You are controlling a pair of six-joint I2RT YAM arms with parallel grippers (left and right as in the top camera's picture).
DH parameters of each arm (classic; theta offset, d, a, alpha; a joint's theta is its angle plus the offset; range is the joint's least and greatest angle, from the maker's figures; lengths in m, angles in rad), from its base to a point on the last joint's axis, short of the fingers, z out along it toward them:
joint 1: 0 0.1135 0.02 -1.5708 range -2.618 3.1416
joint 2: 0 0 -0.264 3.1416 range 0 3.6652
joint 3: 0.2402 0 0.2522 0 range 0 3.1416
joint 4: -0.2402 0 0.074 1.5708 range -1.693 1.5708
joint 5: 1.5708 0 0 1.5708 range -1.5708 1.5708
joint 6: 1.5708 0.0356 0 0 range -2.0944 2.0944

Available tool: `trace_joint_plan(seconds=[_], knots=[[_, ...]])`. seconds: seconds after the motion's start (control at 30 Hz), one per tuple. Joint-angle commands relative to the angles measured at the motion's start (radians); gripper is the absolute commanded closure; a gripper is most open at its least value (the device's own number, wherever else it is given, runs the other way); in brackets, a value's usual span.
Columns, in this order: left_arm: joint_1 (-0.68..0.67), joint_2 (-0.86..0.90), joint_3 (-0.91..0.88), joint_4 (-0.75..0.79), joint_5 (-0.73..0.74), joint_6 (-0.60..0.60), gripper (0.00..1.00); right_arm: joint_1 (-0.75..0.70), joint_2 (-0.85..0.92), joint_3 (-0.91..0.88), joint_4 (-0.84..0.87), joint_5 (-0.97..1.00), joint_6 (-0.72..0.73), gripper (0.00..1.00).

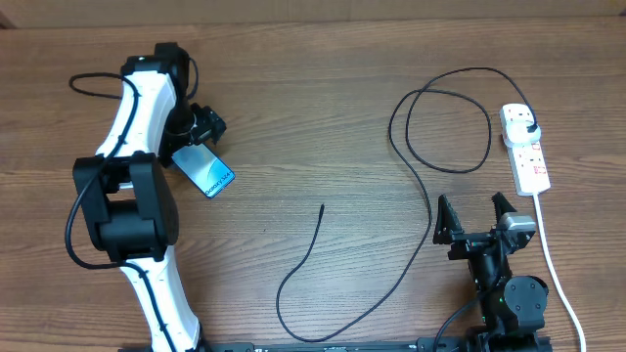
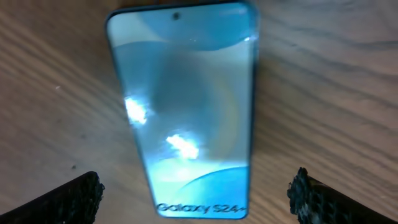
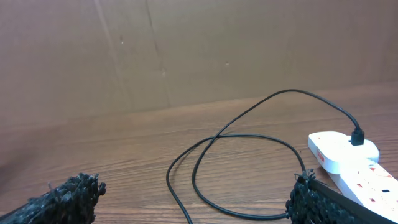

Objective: Plug charger to phone and switch on socket
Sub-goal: 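Move the left gripper over the phone and lower onto it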

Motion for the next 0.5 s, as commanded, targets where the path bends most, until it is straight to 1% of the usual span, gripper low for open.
trace_joint_plan(seconds=[0.0, 0.3, 0.47], knots=[[-0.014, 0.006, -0.003, 0.029, -0.027, -0.017, 0.00, -0.007, -0.010, -0.011, 0.006, 0.016, 0.003, 0.00], [-0.014, 0.005, -0.036, 0.051, -0.056, -0.048, 0.01, -0.007, -0.010, -0.011, 0.006, 0.016, 0.003, 0.00], [-0.014, 0.005, -0.096, 0.060, -0.055, -0.055, 0.01, -0.007, -0.010, -0.011, 0.006, 0.016, 0.003, 0.00]])
